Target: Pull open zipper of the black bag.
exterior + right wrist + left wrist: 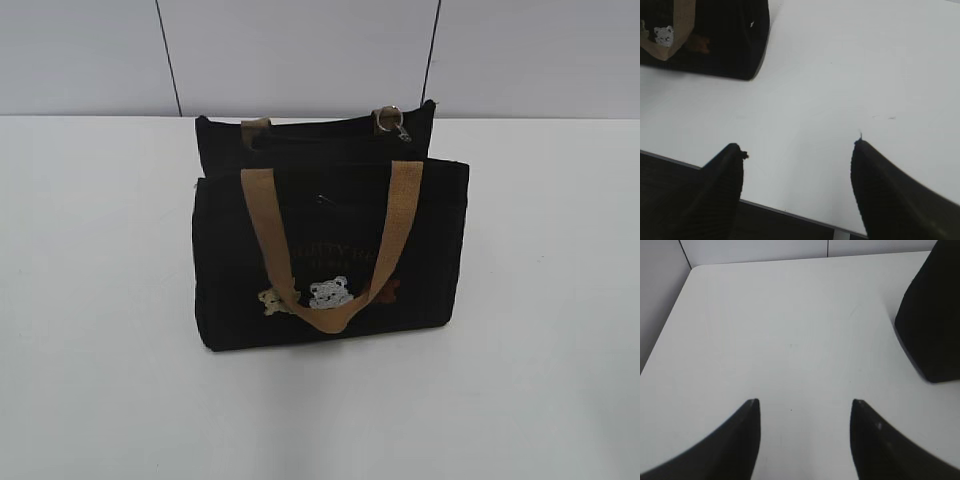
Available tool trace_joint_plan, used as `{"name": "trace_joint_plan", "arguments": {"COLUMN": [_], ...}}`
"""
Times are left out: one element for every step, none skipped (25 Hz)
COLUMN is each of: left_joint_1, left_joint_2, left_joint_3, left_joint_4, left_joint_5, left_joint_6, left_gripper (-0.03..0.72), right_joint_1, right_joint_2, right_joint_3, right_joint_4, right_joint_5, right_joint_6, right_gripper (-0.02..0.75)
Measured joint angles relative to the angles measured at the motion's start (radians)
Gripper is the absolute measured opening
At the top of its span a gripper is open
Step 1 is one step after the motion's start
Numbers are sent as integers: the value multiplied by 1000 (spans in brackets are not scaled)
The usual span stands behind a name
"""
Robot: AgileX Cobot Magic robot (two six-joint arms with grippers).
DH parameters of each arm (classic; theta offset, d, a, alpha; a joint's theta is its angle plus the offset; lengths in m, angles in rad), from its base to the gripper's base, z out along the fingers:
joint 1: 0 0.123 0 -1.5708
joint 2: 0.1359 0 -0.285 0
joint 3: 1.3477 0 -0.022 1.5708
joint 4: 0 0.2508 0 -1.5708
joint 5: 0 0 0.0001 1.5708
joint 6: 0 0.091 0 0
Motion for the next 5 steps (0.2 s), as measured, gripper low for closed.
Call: {"name": "trace_joint_plan", "arguments": {"left_joint_1": [0,0,0,0,0], "left_joint_2": [0,0,0,0,0], "left_joint_3": [0,0,0,0,0], "left_joint_4": [0,0,0,0,0], "left_joint_5": [0,0,0,0,0], "left_joint_6": [0,0,0,0,0], "left_gripper": [426,424,424,423,423], "right_joint_1": [-17,-33,-51,-64,-72], "right_joint_2": [0,0,0,0,0], "right_joint_3": [0,0,0,0,0], "right_joint_4": [1,1,1,1,1], "right_joint_5": [0,0,0,0,0], "right_joint_6": [0,0,0,0,0], "right_gripper": [512,512,512,512,512]}}
